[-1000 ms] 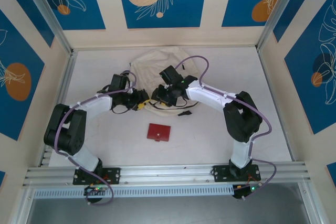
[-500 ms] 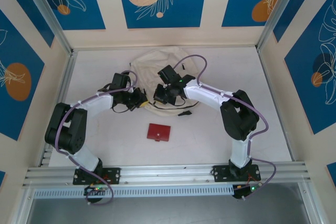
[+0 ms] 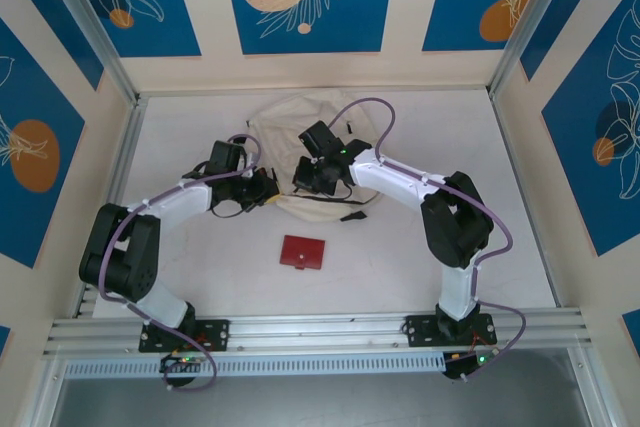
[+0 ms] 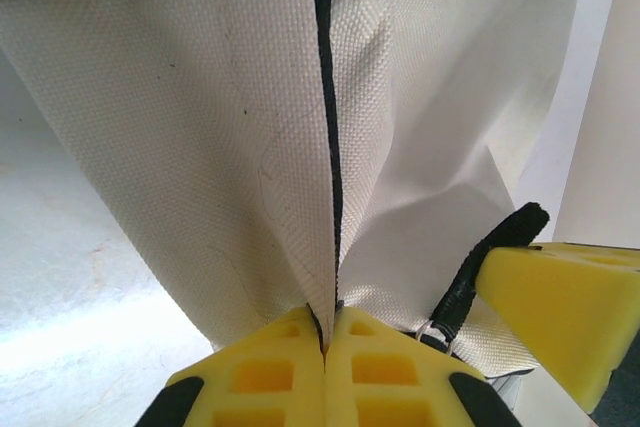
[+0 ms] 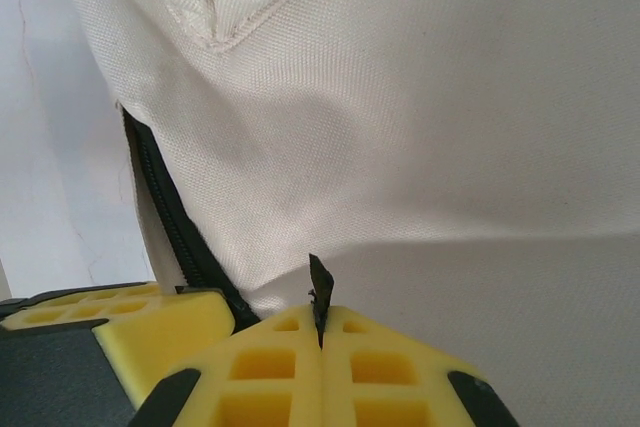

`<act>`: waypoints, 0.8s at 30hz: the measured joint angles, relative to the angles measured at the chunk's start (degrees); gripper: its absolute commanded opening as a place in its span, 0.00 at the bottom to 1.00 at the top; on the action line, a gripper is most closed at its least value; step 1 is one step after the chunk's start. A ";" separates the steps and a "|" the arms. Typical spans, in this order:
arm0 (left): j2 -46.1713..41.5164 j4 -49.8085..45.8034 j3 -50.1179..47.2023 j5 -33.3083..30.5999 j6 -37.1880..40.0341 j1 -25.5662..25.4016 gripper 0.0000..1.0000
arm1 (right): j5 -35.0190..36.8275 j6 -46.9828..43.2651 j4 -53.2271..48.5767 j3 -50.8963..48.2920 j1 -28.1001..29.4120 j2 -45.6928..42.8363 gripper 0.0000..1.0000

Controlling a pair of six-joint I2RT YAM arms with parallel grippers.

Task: Pack the student bag

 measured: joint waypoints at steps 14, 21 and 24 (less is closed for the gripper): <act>3.04 1.03 0.13 0.50 -4.63 -0.02 0.36 | -4.26 -10.75 0.02 -0.76 3.61 -1.14 0.00; 3.85 0.22 1.16 -0.90 -5.31 -0.04 0.06 | 2.08 -10.16 -5.07 -0.85 6.82 -2.34 0.00; 3.89 -0.35 1.66 -1.16 -5.03 -0.17 0.00 | 7.63 -8.04 -8.31 -1.51 8.48 -3.80 0.00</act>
